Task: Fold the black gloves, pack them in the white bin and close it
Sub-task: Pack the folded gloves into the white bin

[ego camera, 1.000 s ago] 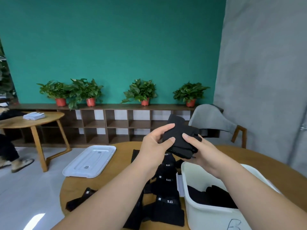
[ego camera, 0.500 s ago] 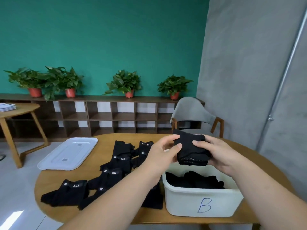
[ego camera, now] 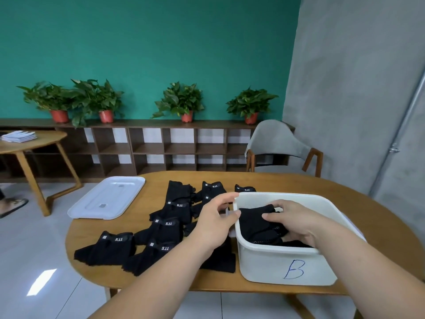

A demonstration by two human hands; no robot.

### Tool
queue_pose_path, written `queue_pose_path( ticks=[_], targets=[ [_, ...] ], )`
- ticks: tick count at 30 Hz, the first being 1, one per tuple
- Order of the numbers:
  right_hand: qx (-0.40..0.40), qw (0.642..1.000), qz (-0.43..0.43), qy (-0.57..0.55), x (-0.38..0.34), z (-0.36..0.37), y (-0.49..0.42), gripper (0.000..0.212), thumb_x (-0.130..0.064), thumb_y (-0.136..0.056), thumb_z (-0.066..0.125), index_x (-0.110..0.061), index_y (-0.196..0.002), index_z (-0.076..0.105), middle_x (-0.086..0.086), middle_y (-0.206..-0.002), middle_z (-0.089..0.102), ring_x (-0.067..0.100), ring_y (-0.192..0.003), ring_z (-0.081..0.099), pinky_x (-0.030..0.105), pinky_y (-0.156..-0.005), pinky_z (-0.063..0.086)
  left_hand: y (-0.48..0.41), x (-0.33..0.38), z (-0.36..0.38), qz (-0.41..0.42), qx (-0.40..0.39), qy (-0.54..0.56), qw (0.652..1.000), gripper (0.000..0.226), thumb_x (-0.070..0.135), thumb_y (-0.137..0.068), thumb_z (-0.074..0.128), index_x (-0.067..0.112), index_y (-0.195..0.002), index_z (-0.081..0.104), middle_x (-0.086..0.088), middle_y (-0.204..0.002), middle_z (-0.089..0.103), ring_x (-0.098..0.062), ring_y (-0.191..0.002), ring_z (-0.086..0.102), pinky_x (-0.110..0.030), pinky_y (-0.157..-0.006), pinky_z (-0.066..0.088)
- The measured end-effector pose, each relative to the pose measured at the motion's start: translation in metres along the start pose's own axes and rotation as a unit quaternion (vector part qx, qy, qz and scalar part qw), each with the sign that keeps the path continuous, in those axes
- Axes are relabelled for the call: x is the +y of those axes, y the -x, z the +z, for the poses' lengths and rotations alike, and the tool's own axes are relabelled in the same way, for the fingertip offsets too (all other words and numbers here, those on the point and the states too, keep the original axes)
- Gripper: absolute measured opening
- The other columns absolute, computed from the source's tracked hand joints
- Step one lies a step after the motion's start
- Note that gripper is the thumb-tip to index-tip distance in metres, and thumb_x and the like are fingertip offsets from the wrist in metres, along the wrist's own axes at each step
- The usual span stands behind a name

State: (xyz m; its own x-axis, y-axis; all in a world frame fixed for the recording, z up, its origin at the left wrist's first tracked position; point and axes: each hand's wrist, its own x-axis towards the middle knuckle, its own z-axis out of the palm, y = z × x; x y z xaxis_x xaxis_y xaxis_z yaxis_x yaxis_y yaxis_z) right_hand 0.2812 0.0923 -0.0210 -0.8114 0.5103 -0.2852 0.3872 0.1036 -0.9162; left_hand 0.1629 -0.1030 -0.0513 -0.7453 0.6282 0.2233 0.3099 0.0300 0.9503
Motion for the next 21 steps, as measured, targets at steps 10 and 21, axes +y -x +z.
queue_pose_path(
  ticks=[10,21],
  targets=[
    [0.058,0.879,-0.093,0.464,0.006,0.009,-0.014,0.040,-0.034,-0.087,0.084,-0.035,-0.124,0.070,-0.007,-0.131,0.062,0.017,-0.120,0.059,0.031,-0.099,0.049,0.001,-0.011,-0.001,0.012,0.004,0.003,1.000,0.038,0.021,-0.102,0.069,0.047,-0.130,0.067,0.024,-0.135,0.060,0.011,-0.124,0.054,-0.011,-0.096,0.046],
    [0.114,0.861,-0.131,0.478,-0.036,0.011,-0.012,0.037,-0.040,-0.083,0.086,-0.044,-0.116,0.071,-0.017,-0.112,0.068,0.012,-0.104,0.061,0.038,-0.093,0.055,-0.007,-0.015,-0.007,0.012,0.010,0.012,1.000,0.039,0.022,-0.100,0.072,0.046,-0.130,0.067,0.028,-0.126,0.065,0.005,-0.122,0.056,-0.016,-0.094,0.047]
  ],
)
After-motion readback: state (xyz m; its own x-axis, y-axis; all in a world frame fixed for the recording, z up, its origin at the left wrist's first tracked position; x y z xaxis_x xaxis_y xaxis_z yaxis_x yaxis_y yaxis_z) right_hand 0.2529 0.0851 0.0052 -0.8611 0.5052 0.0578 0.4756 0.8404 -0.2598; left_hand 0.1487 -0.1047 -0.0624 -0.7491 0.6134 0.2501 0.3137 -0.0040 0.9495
